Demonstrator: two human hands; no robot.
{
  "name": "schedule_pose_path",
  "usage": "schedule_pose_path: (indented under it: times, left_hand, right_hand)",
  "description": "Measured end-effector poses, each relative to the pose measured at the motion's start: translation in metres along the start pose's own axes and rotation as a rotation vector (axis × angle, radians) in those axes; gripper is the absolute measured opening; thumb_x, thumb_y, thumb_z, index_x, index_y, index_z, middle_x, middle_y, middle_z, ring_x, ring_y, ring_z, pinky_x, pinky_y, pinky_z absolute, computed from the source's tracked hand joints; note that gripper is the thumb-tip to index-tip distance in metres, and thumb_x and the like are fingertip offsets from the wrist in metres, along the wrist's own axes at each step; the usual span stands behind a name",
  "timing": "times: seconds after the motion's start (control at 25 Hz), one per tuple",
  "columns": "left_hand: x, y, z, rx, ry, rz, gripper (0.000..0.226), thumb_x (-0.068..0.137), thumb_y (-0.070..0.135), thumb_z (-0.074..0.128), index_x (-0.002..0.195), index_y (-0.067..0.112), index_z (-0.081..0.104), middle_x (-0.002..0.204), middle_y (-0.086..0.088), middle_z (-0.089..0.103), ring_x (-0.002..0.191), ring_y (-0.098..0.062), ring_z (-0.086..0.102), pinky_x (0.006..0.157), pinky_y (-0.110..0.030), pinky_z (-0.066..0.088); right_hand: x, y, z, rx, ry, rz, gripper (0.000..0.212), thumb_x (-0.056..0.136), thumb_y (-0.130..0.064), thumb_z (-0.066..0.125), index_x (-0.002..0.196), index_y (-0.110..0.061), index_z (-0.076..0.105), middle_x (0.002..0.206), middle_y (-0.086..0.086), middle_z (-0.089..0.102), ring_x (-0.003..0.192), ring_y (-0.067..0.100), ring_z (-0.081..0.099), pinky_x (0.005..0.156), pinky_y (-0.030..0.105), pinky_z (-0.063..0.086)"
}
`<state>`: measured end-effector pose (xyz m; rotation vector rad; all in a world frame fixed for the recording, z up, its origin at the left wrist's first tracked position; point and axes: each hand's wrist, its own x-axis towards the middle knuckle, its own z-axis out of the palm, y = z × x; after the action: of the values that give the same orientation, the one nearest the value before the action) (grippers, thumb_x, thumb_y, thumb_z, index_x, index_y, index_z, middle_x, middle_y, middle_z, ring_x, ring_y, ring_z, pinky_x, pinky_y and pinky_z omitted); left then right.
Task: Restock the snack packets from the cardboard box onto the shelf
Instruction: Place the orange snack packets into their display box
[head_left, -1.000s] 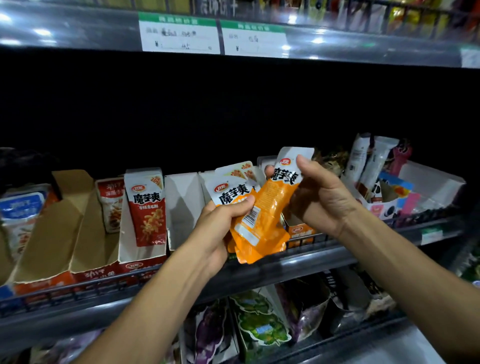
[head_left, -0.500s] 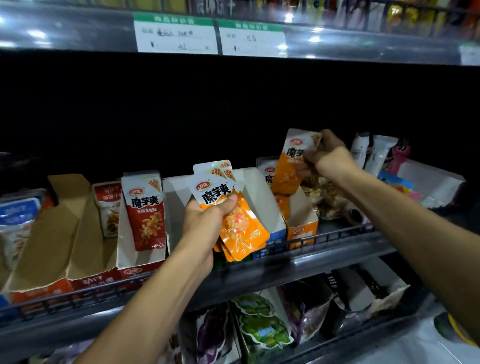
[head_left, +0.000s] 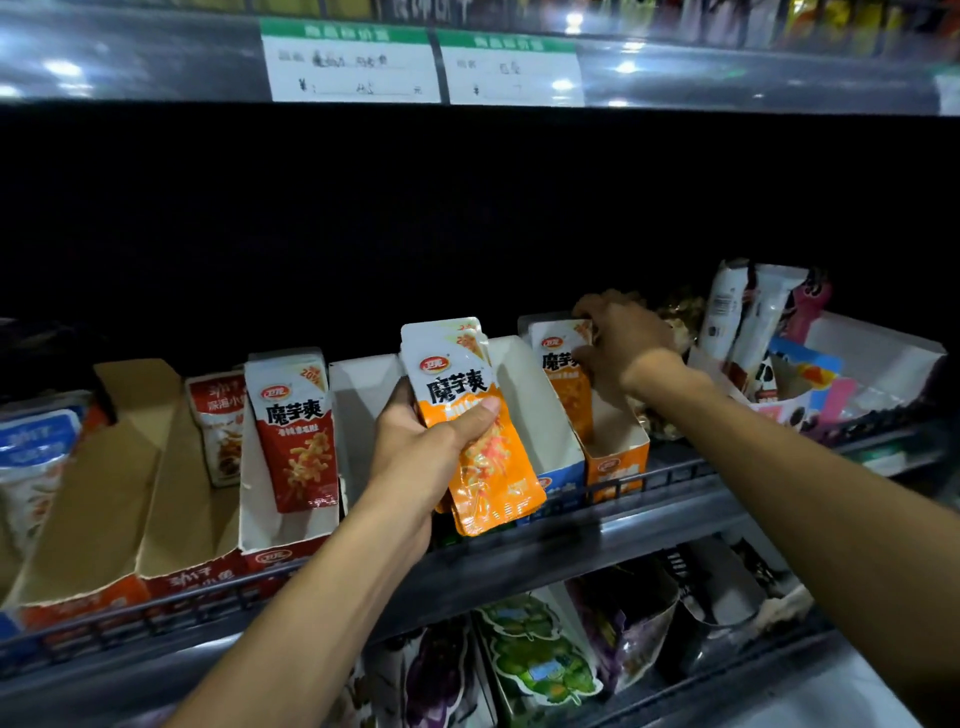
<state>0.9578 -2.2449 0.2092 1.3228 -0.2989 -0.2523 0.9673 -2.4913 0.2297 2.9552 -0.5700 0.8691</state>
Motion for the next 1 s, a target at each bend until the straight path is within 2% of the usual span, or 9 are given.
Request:
schedule_pose_path:
  times: [0.08,0.16,0.24,0.36,0.56,0.68,0.84,0.92,1.0]
  left_hand:
    - [0.000,-0.002,0.000,-0.032,0.013,-0.032,0.031,0.077,0.017,0.083,0.102,0.020,0.065,0.085,0.003,0.078,0.074,-0.014,0.075,0.058,-0.027,0.057]
    - [0.000,-0.002,0.001,-0.053,0.021,-0.060,0.029,0.075,0.018,0.084,0.099,0.018,0.068,0.083,0.002,0.078,0.074,-0.016,0.075,0.062,-0.029,0.059]
    - [-0.001,-0.003,0.008,-0.021,0.010,-0.049,0.026,0.074,0.015,0.085,0.094,0.017,0.069,0.081,0.001,0.078,0.074,-0.016,0.075,0.064,-0.030,0.061]
    - [-0.010,-0.002,0.019,0.000,-0.050,-0.026,0.028,0.074,0.013,0.084,0.099,0.016,0.071,0.087,-0.003,0.078,0.080,-0.021,0.075,0.073,-0.038,0.062]
    - [-0.017,0.004,0.022,-0.136,-0.169,-0.146,0.030,0.091,0.030,0.065,0.119,0.020,0.064,0.106,-0.003,0.076,0.097,-0.021,0.072,0.088,-0.043,0.057]
    - [-0.015,0.003,0.023,-0.100,-0.072,-0.148,0.022,0.096,0.029,0.062,0.115,0.020,0.064,0.098,-0.002,0.076,0.090,-0.022,0.072,0.081,-0.044,0.059]
    - [-0.014,0.004,0.016,-0.068,0.071,-0.091,0.007,0.098,0.026,0.059,0.092,0.023,0.059,0.081,0.003,0.071,0.074,-0.015,0.067,0.068,-0.031,0.053]
    - [-0.011,0.004,0.013,-0.059,0.111,-0.069,0.009,0.099,0.026,0.057,0.090,0.023,0.057,0.083,0.002,0.068,0.076,-0.015,0.065,0.074,-0.033,0.051]
    - [-0.010,0.002,0.013,-0.050,0.124,-0.071,0.012,0.099,0.026,0.058,0.088,0.022,0.055,0.081,0.002,0.067,0.075,-0.016,0.064,0.078,-0.035,0.051]
  right_hand:
    - [-0.007,-0.006,-0.006,0.090,0.090,-0.037,0.037,0.092,-0.025,0.062,0.126,-0.017,0.052,0.125,0.010,0.053,0.106,0.032,0.057,0.077,0.037,0.045]
    - [-0.023,-0.020,-0.019,0.439,0.221,-0.083,0.019,0.096,-0.030,0.055,0.106,-0.015,0.058,0.103,0.011,0.061,0.088,0.025,0.061,0.067,0.037,0.047]
    - [-0.045,-0.043,-0.039,0.864,0.033,0.003,0.022,0.096,-0.038,0.055,0.097,-0.017,0.059,0.086,0.009,0.066,0.071,0.012,0.062,0.059,0.036,0.049]
    - [-0.067,-0.066,-0.055,1.030,-0.372,0.020,0.032,0.084,-0.031,0.072,0.110,-0.015,0.060,0.092,0.002,0.073,0.079,0.013,0.071,0.068,0.038,0.057]
    - [-0.067,-0.053,-0.067,1.331,-0.273,0.104,0.028,0.086,-0.007,0.068,0.111,-0.009,0.057,0.093,0.006,0.073,0.075,0.012,0.072,0.058,0.022,0.055]
    - [-0.064,-0.038,-0.065,1.298,-0.229,0.193,0.024,0.088,-0.012,0.067,0.110,-0.012,0.058,0.092,0.007,0.072,0.072,0.015,0.070,0.059,0.028,0.057]
    - [-0.038,0.006,-0.064,1.132,0.103,0.304,0.021,0.097,-0.019,0.055,0.117,-0.012,0.053,0.079,0.005,0.062,0.053,0.015,0.057,0.043,0.030,0.049]
    - [-0.025,0.026,-0.064,0.926,0.211,0.226,0.025,0.099,-0.019,0.052,0.124,-0.016,0.050,0.091,0.009,0.063,0.073,0.025,0.062,0.061,0.042,0.053]
    - [-0.018,0.032,-0.055,0.826,0.175,0.139,0.030,0.097,-0.015,0.054,0.127,-0.014,0.052,0.105,0.006,0.063,0.097,0.022,0.060,0.079,0.040,0.053]
